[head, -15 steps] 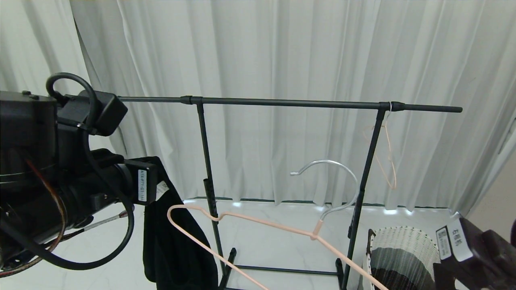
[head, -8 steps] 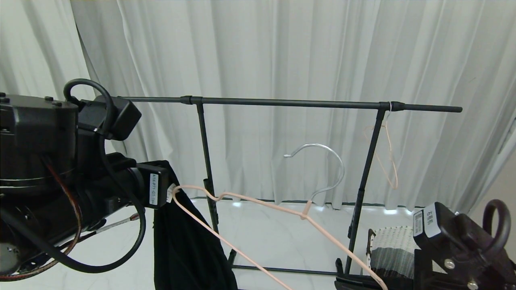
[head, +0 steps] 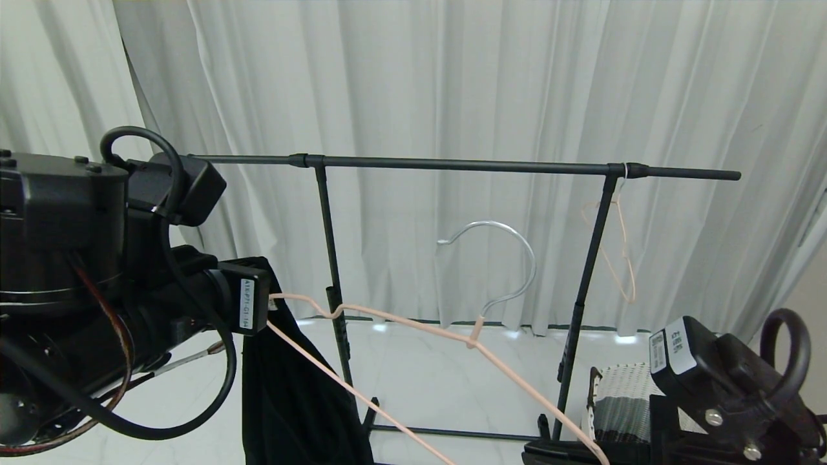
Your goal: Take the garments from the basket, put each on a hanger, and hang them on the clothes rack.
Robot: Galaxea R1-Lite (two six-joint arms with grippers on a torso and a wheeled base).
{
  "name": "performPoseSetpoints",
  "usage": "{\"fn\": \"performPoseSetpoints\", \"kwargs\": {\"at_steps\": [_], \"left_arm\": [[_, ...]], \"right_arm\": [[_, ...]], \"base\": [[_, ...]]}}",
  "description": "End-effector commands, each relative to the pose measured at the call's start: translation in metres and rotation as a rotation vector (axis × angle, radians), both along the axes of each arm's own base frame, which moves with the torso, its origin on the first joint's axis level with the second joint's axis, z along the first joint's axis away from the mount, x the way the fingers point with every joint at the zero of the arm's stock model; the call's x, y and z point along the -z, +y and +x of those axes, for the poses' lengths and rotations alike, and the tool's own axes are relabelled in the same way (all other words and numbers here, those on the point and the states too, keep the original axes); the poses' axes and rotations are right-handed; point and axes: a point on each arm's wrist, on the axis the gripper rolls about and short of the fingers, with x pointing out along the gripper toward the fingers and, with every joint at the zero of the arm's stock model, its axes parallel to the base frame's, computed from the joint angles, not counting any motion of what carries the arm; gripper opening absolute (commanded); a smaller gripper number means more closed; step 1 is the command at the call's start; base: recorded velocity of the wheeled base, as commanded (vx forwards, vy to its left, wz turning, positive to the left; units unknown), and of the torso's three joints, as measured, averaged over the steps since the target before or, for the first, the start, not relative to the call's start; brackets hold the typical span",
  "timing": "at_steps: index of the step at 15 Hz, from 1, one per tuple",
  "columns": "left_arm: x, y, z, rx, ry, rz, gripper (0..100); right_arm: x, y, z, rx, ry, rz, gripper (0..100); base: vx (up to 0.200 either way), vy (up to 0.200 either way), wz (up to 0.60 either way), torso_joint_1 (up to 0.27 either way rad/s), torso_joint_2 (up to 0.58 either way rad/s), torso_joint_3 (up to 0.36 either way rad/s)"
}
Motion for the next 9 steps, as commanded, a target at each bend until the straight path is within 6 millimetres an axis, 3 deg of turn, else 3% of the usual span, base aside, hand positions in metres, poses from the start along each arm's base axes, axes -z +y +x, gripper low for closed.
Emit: {"fn": "performPoseSetpoints", "kwargs": {"at_steps": [1, 9], "left_arm": [[-0.0012, 0.0005, -0.0003, -0.014, -0.007, 0.003, 0], [-0.0046, 0.0009, 0.0, -0.037, -0.023, 0.006, 0]], "right_arm": [[-0.0007, 0.0011, 0.0002, -0.003, -0.001, 0.001, 0], [-0.0014, 0.0026, -0.0009, -0.014, -0.001, 0.0, 0]], "base": [[0.0, 0.0, 0.0, 0.0, 0.0, 0.0], [0.0, 0.0, 0.0, 0.0, 0.0, 0.0]]}}
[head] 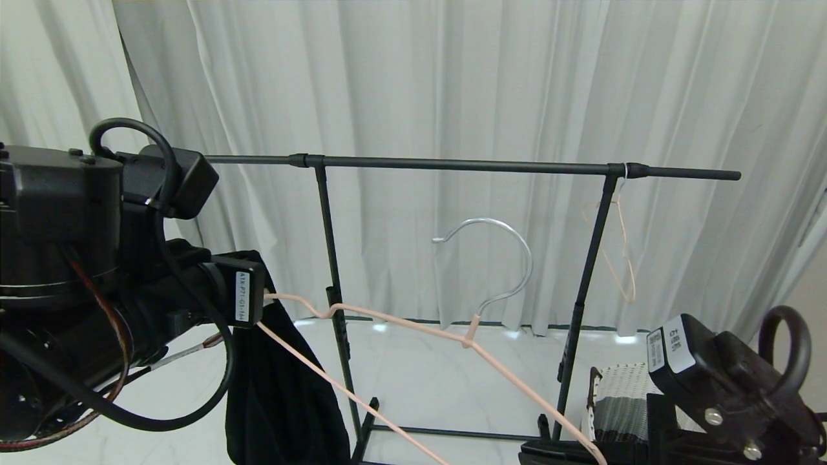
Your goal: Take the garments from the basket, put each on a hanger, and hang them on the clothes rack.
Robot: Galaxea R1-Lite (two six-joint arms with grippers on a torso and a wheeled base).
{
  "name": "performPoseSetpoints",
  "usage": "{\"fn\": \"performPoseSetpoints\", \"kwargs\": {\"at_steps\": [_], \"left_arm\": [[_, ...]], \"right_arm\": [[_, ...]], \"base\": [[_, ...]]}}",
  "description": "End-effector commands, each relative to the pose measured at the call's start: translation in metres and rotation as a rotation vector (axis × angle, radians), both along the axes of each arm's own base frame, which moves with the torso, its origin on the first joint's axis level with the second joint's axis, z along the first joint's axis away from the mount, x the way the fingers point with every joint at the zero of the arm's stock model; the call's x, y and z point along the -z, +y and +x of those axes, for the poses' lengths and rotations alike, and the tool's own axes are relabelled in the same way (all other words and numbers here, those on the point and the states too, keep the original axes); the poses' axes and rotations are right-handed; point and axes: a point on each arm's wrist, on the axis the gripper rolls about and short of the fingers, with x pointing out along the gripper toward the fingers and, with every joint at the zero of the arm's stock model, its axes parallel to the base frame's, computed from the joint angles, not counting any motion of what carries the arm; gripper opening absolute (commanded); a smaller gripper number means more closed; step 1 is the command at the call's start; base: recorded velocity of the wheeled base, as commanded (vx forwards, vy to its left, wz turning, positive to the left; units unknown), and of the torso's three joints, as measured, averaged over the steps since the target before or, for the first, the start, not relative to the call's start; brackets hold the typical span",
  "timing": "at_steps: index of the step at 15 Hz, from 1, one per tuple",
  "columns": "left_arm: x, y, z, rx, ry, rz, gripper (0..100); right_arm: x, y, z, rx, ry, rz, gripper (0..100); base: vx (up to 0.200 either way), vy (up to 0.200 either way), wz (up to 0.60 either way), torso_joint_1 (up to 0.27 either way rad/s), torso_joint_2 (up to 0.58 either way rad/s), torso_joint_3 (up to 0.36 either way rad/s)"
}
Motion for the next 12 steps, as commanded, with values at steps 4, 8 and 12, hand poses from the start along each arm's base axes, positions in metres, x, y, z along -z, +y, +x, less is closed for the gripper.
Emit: {"fn": "performPoseSetpoints", "kwargs": {"at_steps": [4, 8, 12], "left_arm": [[-0.0013, 0.0007, -0.0016, 0.001, -0.006, -0.003, 0], [-0.0008, 0.0039, -0.0052, -0.002, -0.008, -0.003, 0], [0.0063, 0.0057, -0.0051, -0.027, 0.01, 0.017, 0]], "right_arm": [[0.0063, 0.0064, 0.0013, -0.002, -0.007, -0.035, 0], [0.0043, 0.0051, 0.0009, -0.005, -0.023, -0.031, 0], [-0.0018, 0.0033, 0.0002, -0.006, -0.035, -0.008, 0]], "base": [[0.0, 0.0, 0.0, 0.0, 0.0, 0.0], [0.0, 0.0, 0.0, 0.0, 0.0, 0.0], [0.0, 0.0, 0.0, 0.0, 0.0, 0.0]]}}
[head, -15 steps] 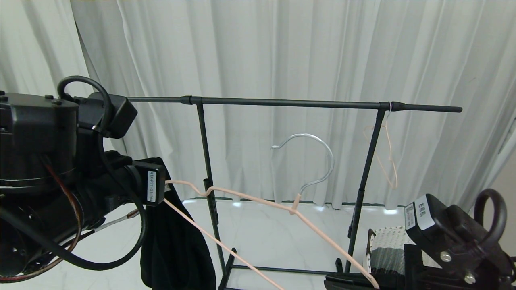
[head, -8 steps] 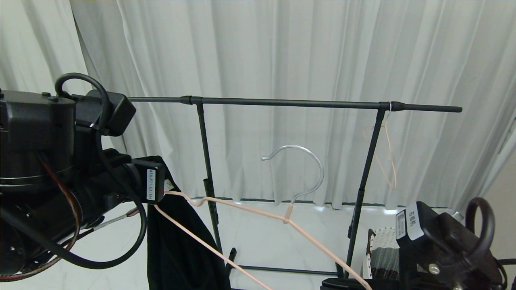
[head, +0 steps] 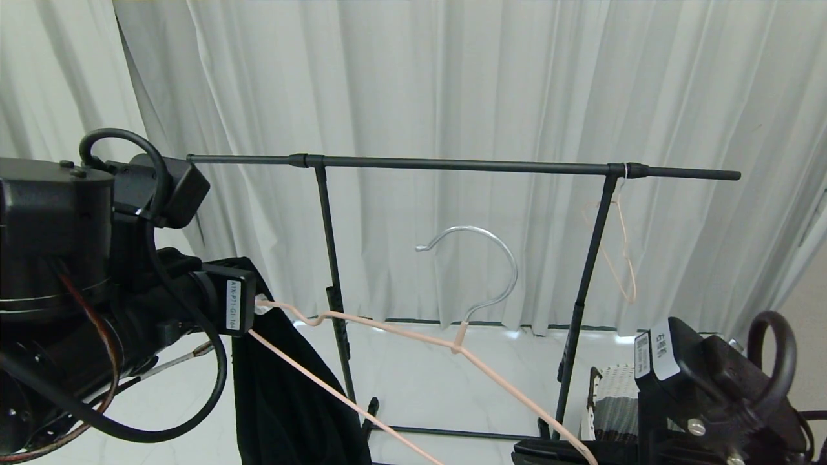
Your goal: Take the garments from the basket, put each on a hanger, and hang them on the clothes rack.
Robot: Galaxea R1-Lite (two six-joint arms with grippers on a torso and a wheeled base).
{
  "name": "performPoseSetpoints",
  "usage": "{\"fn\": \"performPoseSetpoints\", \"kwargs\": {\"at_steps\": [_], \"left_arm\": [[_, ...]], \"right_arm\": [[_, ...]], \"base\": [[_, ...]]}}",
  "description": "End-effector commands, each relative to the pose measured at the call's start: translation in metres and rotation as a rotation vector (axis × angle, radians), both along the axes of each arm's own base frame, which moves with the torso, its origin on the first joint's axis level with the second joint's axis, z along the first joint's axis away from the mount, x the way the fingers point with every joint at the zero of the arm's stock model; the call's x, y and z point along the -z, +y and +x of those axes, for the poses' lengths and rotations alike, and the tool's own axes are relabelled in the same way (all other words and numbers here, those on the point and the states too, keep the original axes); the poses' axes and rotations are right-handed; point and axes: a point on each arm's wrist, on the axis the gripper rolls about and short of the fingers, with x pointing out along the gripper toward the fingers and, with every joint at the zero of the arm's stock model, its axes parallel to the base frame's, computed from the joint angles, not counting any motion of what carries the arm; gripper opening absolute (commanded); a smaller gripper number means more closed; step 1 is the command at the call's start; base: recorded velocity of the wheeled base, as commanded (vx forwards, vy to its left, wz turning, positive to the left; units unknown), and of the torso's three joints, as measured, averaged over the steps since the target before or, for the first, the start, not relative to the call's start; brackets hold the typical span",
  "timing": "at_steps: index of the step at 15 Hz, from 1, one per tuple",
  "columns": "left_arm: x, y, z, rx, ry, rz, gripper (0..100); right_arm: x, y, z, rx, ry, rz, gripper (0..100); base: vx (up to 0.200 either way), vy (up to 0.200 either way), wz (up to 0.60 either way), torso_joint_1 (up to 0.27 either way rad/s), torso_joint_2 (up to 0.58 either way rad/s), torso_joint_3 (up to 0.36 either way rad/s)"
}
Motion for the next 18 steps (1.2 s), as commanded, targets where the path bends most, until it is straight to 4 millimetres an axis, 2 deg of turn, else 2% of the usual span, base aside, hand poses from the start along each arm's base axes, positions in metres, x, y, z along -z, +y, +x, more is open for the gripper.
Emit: {"fn": "performPoseSetpoints", "kwargs": {"at_steps": [1, 7, 13, 18], "left_arm": [[0.001, 0.001, -0.001, -0.001, 0.001, 0.002, 0], [0.0, -0.003, -0.006, 0.026, -0.004, -0.002, 0], [0.01, 0.0, -0.01, 0.018, 0.022, 0.016, 0], [0.01, 0.0, -0.01, 0.001, 0.017, 0.024, 0]], "right_arm": [[-0.002, -0.001, -0.001, 0.001, -0.003, 0.007, 0], [0.0, 0.017, 0.005, -0.009, -0.008, -0.019, 0], [0.002, 0.016, 0.013, 0.099, -0.033, -0.038, 0], [0.006, 0.019, 0.015, 0.102, -0.031, -0.056, 0]], "base": [[0.0, 0.0, 0.0, 0.0, 0.0, 0.0], [0.0, 0.0, 0.0, 0.0, 0.0, 0.0], [0.0, 0.0, 0.0, 0.0, 0.0, 0.0], [0.0, 0.0, 0.0, 0.0, 0.0, 0.0]]}}
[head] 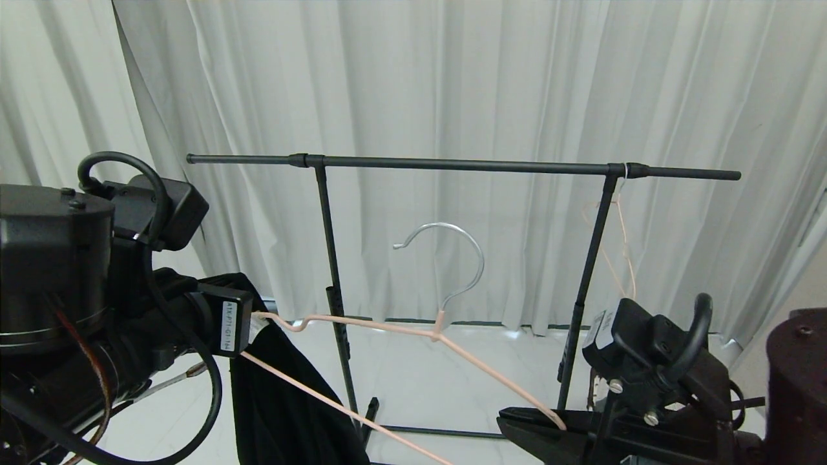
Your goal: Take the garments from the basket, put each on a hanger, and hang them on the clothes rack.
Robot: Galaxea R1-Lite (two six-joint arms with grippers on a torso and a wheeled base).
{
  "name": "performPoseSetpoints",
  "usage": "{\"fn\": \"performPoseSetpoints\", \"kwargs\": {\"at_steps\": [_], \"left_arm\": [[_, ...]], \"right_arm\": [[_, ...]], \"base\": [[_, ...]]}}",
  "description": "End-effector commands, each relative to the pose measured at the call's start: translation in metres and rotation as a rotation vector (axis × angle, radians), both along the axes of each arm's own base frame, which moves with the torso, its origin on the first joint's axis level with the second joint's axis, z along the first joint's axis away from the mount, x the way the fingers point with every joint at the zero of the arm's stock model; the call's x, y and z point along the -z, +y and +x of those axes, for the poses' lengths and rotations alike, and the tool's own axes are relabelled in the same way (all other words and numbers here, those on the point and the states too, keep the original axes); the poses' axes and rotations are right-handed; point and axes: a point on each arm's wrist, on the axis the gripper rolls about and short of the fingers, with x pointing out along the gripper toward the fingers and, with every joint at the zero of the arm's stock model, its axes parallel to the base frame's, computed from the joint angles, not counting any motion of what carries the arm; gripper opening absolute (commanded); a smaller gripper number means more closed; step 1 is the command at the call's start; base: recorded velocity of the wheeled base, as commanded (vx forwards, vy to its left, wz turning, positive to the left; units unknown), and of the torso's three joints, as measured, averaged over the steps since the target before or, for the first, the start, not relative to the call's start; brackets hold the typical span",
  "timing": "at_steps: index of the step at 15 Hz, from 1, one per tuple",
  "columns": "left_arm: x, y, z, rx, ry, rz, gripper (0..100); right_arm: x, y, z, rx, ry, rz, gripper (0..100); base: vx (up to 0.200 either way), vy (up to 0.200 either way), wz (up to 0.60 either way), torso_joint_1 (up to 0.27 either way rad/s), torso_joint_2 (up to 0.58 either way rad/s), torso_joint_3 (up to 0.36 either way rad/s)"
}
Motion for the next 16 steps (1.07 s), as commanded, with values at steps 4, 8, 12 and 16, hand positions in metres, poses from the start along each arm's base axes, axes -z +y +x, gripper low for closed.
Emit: {"fn": "performPoseSetpoints", "kwargs": {"at_steps": [4, 8, 12, 16], "left_arm": [[0.0, 0.001, 0.001, -0.017, 0.002, -0.02, 0], [0.008, 0.018, 0.005, -0.108, 0.083, 0.033, 0], [0.008, 0.011, 0.001, -0.066, 0.083, 0.029, 0], [0.01, 0.011, 0.0, -0.068, 0.09, 0.031, 0]], "right_arm": [[0.008, 0.006, 0.002, 0.0, 0.011, -0.033, 0], [0.005, 0.004, 0.002, 0.023, -0.002, -0.025, 0], [0.011, 0.011, 0.004, 0.021, 0.003, -0.044, 0], [0.013, 0.022, 0.009, 0.027, -0.016, 0.001, 0]], "base": [[0.0, 0.0, 0.0, 0.0, 0.0, 0.0], [0.0, 0.0, 0.0, 0.0, 0.0, 0.0], [0.0, 0.0, 0.0, 0.0, 0.0, 0.0], [0.0, 0.0, 0.0, 0.0, 0.0, 0.0]]}}
